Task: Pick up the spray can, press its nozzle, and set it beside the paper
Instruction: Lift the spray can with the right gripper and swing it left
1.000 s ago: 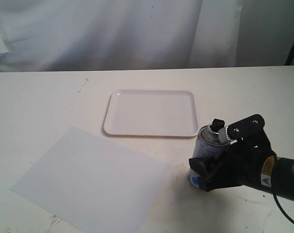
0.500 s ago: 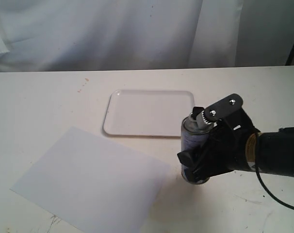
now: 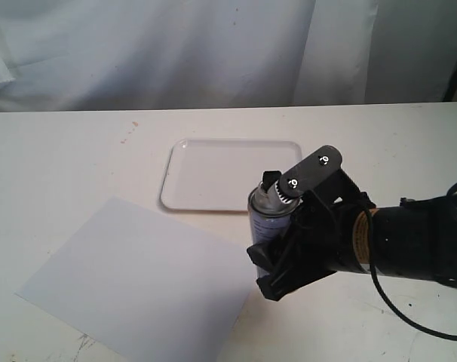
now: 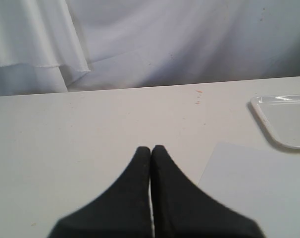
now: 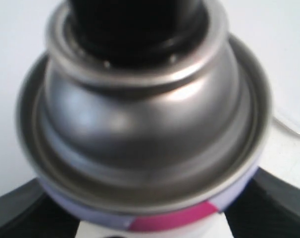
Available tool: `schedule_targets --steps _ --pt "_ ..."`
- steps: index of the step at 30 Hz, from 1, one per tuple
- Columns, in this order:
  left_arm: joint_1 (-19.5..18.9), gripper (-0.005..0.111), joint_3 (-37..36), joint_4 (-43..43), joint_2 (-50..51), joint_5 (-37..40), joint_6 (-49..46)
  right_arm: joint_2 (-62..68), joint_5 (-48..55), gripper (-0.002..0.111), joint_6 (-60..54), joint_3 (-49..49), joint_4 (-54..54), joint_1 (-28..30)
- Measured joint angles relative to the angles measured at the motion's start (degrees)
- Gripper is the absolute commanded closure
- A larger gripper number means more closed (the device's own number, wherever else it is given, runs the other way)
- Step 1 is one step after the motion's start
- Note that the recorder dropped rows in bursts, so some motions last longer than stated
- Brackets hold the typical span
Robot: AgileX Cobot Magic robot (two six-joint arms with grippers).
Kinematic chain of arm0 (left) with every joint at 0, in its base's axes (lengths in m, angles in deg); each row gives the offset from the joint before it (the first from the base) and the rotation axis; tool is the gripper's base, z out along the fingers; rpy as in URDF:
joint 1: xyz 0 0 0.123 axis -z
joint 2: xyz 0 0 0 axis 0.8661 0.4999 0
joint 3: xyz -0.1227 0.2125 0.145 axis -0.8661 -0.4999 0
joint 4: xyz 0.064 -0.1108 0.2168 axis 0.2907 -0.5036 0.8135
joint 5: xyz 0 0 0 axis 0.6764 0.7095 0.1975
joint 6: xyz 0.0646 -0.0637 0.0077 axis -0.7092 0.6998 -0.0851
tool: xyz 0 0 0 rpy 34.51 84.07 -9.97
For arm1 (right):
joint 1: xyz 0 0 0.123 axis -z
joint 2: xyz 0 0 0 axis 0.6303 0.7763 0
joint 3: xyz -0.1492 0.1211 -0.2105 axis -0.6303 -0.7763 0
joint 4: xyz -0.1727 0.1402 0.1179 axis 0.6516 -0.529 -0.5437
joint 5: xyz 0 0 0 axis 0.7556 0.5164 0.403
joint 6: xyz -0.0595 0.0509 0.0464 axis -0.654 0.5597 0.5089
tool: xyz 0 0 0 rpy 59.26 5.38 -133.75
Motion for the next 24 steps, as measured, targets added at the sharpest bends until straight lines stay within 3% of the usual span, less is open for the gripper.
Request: schedule_targets --steps 13,24 --pt "0.00 0.107 0.00 0.00 0.00 -1.44 0.00 -2.36 -1.06 0.108 1.18 0.00 0.00 -0.54" --pt "0.00 0.107 0.00 0.00 0.00 -28.14 0.34 -2.36 -0.01 0.108 3.55 2.78 3.72 -0.54"
